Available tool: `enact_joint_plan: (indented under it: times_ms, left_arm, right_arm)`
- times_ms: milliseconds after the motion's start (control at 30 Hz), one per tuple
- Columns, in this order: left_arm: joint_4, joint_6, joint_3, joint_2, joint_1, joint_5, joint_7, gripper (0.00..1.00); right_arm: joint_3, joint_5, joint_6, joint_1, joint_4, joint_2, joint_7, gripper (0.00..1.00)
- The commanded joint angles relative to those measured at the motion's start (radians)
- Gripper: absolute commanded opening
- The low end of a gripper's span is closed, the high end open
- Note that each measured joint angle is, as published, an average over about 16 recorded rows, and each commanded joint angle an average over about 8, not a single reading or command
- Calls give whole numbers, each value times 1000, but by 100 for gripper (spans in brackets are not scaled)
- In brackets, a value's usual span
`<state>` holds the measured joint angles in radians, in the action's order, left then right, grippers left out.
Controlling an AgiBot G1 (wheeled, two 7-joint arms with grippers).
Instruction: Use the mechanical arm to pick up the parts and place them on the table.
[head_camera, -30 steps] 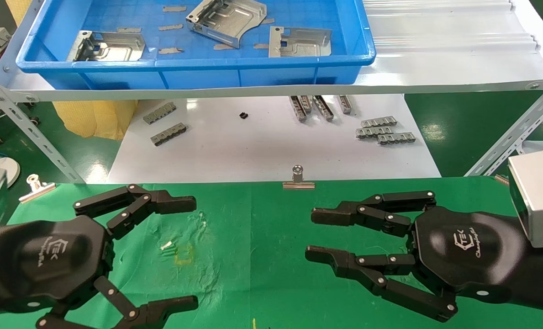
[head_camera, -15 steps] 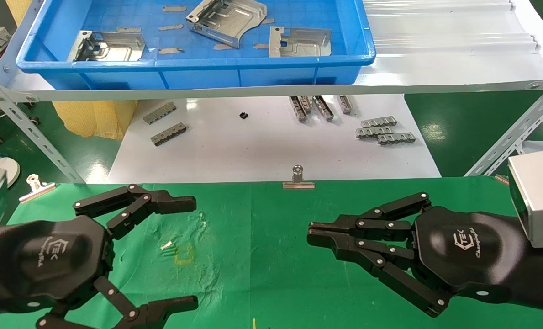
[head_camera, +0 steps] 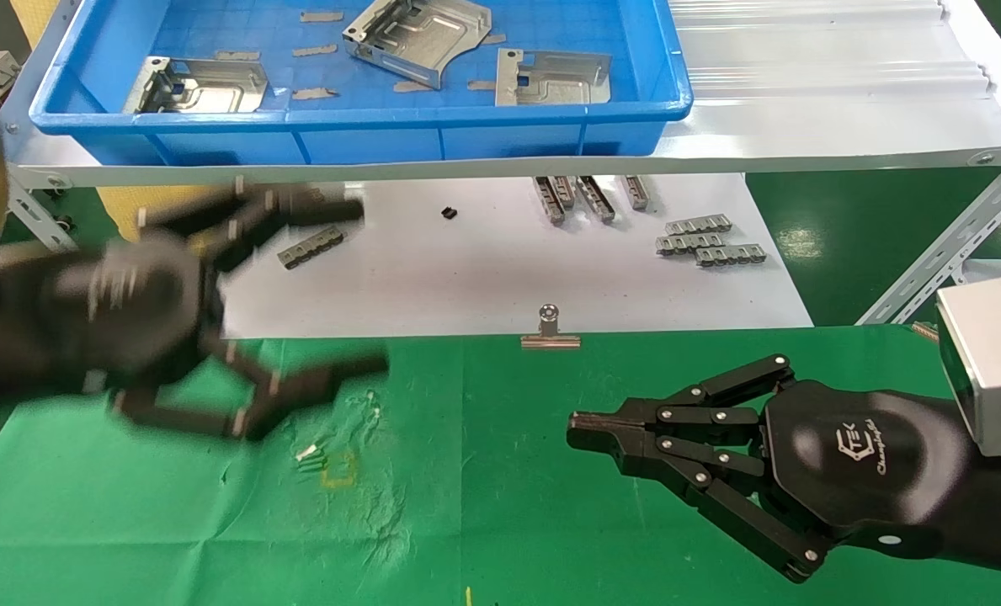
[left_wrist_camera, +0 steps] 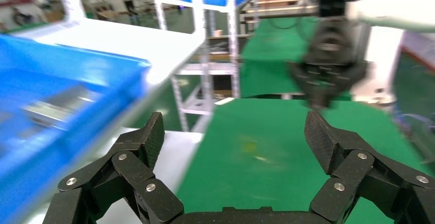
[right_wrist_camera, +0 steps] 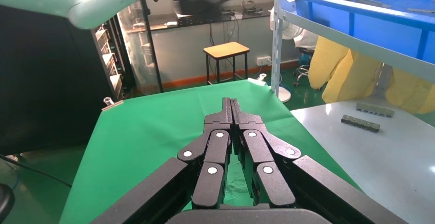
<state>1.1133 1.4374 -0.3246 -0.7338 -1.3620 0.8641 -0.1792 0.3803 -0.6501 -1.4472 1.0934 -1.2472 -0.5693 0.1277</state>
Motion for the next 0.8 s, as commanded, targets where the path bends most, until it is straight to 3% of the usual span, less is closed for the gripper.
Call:
enact_joint_plan:
  times_ms: [33,300,567,600,667,800]
  left_arm:
    - [-39,-7,-12,-27,-68,32,0,100]
    - [-470,-146,-111,-234,-410,278,100,100]
    - [-820,-410,-164,-440,-585,415,176,100]
    - [-853,-437,-169,-462,-600,424,180,100]
    - [-912,-484,-177,-499,-625,440,185,100]
    - [-998,-568,-193,-554,-662,468,197,51]
  right_arm:
    - [0,0,0,0,0,0,0,0]
    - [0,0,0,0,0,0,0,0]
    - [0,0,0,0,0,0,0,0]
    - [0,0,0,0,0,0,0,4]
    - [0,0,0,0,0,0,0,28]
    - [0,0,0,0,0,0,0,78]
